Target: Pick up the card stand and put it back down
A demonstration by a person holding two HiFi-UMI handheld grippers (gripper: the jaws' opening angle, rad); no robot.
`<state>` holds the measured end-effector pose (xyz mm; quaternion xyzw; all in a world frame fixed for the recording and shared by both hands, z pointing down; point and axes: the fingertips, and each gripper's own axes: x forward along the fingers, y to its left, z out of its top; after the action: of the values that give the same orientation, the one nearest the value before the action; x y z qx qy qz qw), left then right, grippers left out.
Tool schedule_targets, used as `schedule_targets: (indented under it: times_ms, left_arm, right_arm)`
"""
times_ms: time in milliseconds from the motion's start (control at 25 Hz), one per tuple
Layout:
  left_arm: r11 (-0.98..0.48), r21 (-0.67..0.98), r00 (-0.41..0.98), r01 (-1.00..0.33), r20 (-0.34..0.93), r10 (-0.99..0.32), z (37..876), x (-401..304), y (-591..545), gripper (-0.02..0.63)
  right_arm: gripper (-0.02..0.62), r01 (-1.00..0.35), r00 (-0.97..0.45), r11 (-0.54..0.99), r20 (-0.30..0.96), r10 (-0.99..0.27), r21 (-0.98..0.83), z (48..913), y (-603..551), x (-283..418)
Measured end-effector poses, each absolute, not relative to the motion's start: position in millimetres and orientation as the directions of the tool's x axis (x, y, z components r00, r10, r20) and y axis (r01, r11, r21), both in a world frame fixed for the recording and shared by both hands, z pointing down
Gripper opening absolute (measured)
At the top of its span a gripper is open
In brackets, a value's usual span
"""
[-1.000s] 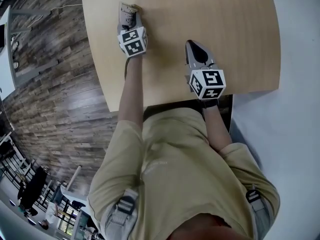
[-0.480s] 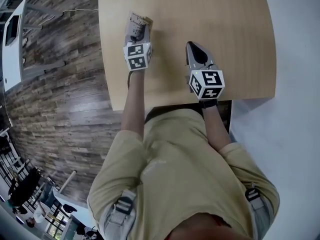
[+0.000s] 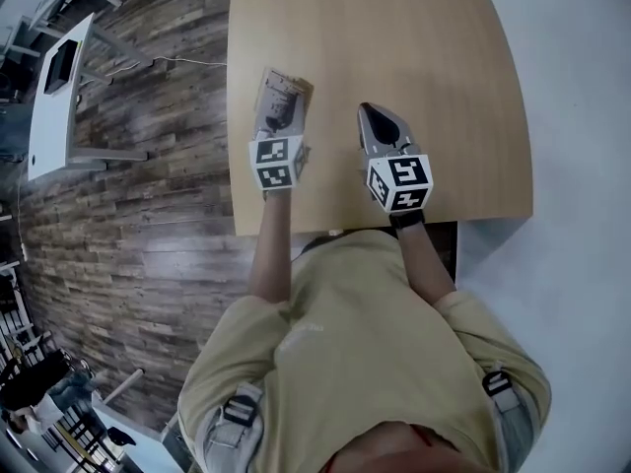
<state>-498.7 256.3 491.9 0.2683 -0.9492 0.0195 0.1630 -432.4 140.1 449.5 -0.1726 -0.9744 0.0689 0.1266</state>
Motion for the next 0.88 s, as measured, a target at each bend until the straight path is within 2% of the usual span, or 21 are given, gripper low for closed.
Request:
schedule_targets:
  times_ms: [400,640,880]
  left_arm:
    - [0.831,0.008,-0.818,-0.556,0.169,-0.549,380.3,-434.9,259.1,0.052]
    - [0.830,-0.007,-0.825,-0.558,0.117,-0.553,352.2,-396.8,259.2,0.052]
    - [0.842,-0.024,-0.842,-0.539,0.047,-0.538,342.6,-362.5,272.6,0.051]
  right_arm:
    - [0.005,0.383,-0.913,0.918,0.107,0.393,-0.102,379.9,154.8,-392.6]
    - [0.005,0.387,-0.921,0.919,0.013,0.389,-0.082,356.1,150.9,-366.5]
    - [0.005,0.379,-0.925,0.923,0.009,0.380,-0.065,355.7,155.7,-346.8]
